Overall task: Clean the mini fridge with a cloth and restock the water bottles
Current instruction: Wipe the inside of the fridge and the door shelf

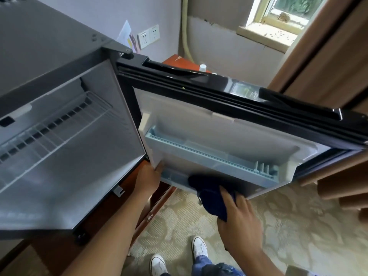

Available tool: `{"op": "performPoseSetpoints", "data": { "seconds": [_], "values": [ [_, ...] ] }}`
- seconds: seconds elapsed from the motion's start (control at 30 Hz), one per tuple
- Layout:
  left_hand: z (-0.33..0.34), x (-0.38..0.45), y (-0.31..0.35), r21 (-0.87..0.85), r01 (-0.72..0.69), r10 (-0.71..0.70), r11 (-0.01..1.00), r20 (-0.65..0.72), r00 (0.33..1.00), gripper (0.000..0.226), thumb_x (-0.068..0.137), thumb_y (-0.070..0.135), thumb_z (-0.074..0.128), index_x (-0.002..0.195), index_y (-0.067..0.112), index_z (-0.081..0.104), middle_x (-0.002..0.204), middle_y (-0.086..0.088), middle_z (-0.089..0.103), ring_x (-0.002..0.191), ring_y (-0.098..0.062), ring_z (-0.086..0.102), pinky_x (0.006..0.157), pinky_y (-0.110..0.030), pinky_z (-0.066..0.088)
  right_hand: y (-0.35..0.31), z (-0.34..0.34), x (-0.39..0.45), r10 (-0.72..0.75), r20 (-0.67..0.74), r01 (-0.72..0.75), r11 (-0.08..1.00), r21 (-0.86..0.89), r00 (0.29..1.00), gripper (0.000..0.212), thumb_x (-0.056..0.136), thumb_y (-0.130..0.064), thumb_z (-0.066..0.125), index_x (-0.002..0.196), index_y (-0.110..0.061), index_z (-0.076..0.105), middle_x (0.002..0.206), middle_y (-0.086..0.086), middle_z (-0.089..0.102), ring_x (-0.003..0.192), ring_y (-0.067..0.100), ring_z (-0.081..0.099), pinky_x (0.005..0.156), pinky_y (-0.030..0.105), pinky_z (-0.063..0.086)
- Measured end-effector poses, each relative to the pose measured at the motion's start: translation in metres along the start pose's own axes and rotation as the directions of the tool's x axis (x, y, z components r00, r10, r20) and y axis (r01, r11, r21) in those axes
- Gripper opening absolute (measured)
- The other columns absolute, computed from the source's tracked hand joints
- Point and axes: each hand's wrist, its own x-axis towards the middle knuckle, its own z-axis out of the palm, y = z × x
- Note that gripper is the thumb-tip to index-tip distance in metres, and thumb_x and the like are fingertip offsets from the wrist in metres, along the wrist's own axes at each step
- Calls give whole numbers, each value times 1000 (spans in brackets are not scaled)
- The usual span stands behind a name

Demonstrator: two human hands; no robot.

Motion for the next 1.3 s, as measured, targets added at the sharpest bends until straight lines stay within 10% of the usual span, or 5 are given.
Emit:
{"op": "performPoseSetpoints", "data": {
  "seconds": [0.47,0.6,0.7,0.9,1.3],
  "values": [
    [8,-3,12,-53,14,-14,999,-12,1000,44,105,42,49,89,4,64,73,-5,65,65,-19,63,51,-27,42,-18,29,86,41,138,-45,999,30,990,58,76,-15,65,133,-22,57,109,10,66,97,35,62,71,39,54],
    [9,-2,13,12,47,-48,999,75,996,58,102,59,38,71,13,57,61,1,57,48,-9,51,42,-18,34,-47,11,70,-73,-224,115,976,183,972,69,64,-11,81,130,-19,63,119,13,63,103,35,59,79,45,57],
    [9,7,8,-21,13,-12,1000,56,998,103,70,96,32,100,5,67,92,-7,69,77,-19,66,67,-28,55,-69,41,74,-180,-90,193,967,164,980,78,65,-16,82,137,-24,54,129,13,54,114,34,54,87,43,54],
    [4,14,9,95,122,-134,988,142,981,29,110,14,40,88,3,56,100,-27,62,94,-38,61,77,-35,37,-75,85,73,-62,254,-6,966,259,965,76,81,-26,66,148,-33,32,138,6,40,129,29,41,88,37,51],
    [0,3,14,-39,56,-53,998,88,995,37,107,37,48,102,5,66,81,-5,69,70,-15,66,59,-30,53,48,77,25,517,550,-722,218,657,656,14,86,3,70,95,-8,70,85,15,71,76,29,65,72,40,54]
  ]
}}
